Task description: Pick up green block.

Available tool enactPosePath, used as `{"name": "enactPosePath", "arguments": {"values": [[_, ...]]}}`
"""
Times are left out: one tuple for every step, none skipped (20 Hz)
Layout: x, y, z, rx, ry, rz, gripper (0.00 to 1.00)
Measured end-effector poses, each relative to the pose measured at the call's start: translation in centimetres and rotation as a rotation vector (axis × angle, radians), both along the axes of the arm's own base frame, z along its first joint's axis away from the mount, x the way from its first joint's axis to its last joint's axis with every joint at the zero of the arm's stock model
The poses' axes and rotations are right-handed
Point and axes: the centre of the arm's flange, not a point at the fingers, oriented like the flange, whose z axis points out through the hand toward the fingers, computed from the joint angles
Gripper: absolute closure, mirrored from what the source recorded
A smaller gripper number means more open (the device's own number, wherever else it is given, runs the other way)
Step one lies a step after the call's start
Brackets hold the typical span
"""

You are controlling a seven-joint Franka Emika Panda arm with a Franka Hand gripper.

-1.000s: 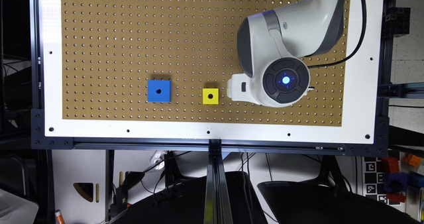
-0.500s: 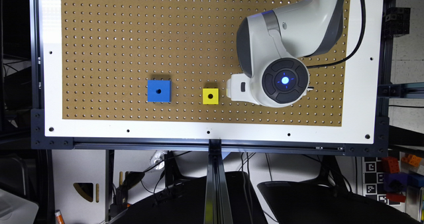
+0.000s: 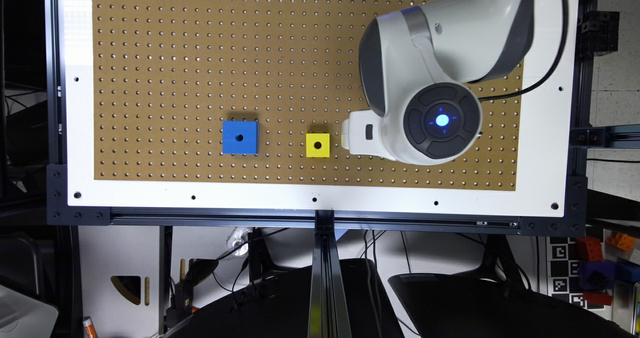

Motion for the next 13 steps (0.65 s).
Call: {"name": "enactPosePath", "arguments": {"values": [[0.0,0.0,0.8,-0.003,-0.003,0.001,1.0],[0.0,0.0,1.8,-0.006,-0.005,0.001,1.0],[0.0,0.0,2.9,-0.01,-0.005,0.002,1.0],[-0.1,0.0,3.9,-0.015,-0.005,0.002,1.0],[-0.2,0.1,4.7,-0.018,-0.004,0.003,1.0],[-0.2,0.1,5.5,-0.021,-0.007,0.003,1.0],[-0.3,0.1,6.1,-0.023,-0.008,0.003,1.0],[-0.4,0.1,6.8,-0.026,-0.009,0.003,1.0],[-0.4,0.1,7.4,-0.028,-0.01,0.003,1.0],[-0.5,0.1,7.7,-0.029,-0.011,0.004,1.0],[-0.5,0.1,7.8,-0.03,-0.01,0.004,1.0],[-0.5,0.1,7.8,-0.03,-0.01,0.004,1.0],[-0.5,0.1,7.8,-0.03,-0.009,0.004,1.0]]}}
